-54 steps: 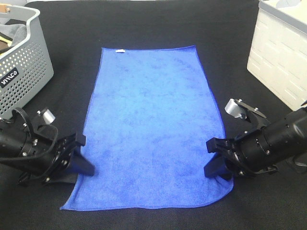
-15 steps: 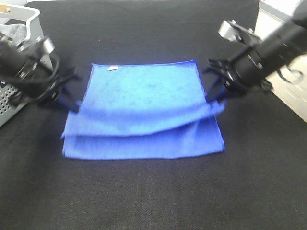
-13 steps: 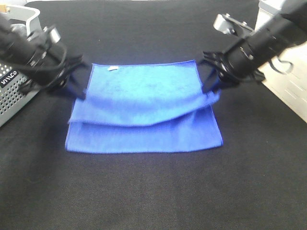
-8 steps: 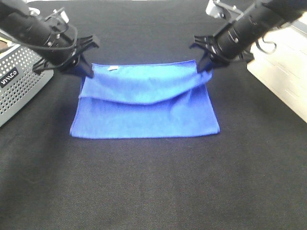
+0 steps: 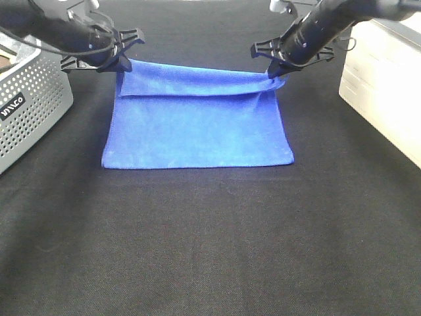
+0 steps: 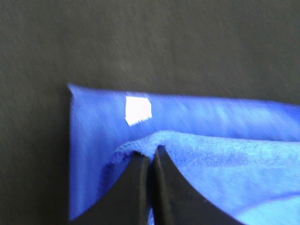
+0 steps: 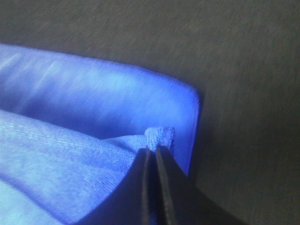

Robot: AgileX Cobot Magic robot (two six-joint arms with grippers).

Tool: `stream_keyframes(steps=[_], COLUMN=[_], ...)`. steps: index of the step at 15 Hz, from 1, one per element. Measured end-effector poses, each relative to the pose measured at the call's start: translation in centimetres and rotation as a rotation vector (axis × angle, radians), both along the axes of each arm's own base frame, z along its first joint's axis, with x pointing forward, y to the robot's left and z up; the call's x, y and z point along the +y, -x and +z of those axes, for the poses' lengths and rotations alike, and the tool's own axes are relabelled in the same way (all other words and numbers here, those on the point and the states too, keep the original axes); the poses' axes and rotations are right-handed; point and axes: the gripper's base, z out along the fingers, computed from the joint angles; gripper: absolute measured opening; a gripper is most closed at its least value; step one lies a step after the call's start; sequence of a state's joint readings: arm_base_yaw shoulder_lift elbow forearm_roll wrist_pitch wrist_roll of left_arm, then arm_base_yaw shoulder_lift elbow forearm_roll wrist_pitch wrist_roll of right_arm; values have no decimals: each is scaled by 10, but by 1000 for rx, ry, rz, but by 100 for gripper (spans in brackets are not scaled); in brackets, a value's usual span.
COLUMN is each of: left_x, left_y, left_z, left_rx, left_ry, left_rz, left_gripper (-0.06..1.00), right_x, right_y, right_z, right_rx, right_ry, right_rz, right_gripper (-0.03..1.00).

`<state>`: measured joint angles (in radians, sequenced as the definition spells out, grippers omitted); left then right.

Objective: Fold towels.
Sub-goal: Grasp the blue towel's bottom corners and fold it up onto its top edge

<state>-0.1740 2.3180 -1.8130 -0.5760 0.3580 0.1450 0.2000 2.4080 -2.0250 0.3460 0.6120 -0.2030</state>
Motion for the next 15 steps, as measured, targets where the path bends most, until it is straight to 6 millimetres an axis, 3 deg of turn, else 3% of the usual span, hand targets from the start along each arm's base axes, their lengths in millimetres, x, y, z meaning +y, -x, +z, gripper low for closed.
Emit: stream_keyframes(steps=[3,6,7,8,9,10,11,13,15], left_x=[-3,-19,-23,-23,-23,-22,-22,-22,-24], left_y=[-9,-9,-9,-9,-9,-9,-9,-8,-2], left_z=[-19,-42,-47,-48,-48,-47,-46,-42,-21], left_rx=[-104,-118,-114,-113,-115,-119,-120,-120,-100], left_ry=[-81,-119,-125,-127,-127,-130,-133,-144,-185], left_rz=[7,-21,-29,-30,-29,-28,-32,-49,-127], left_gripper=[0,5,12,27,44,68,74,76,76], right_x=[-1,-1,-1,-1,-1,-1,-1,-1,-1], right_y=[-11,-14,-14,-14,-14,-13,-11,-9,0], right_z=[-22,-40,-42,-45,-45,-46,-44,-40,-14], right_rx=[-53,-47,-42,-38,-34,-15,7,25,65], right_ry=[11,21,23,23,20,8,6,12,19], right_rz=[-27,-34,-34,-34,-38,-54,-53,-44,-11], right_gripper=[0,4,11,26,42,67,75,79,82])
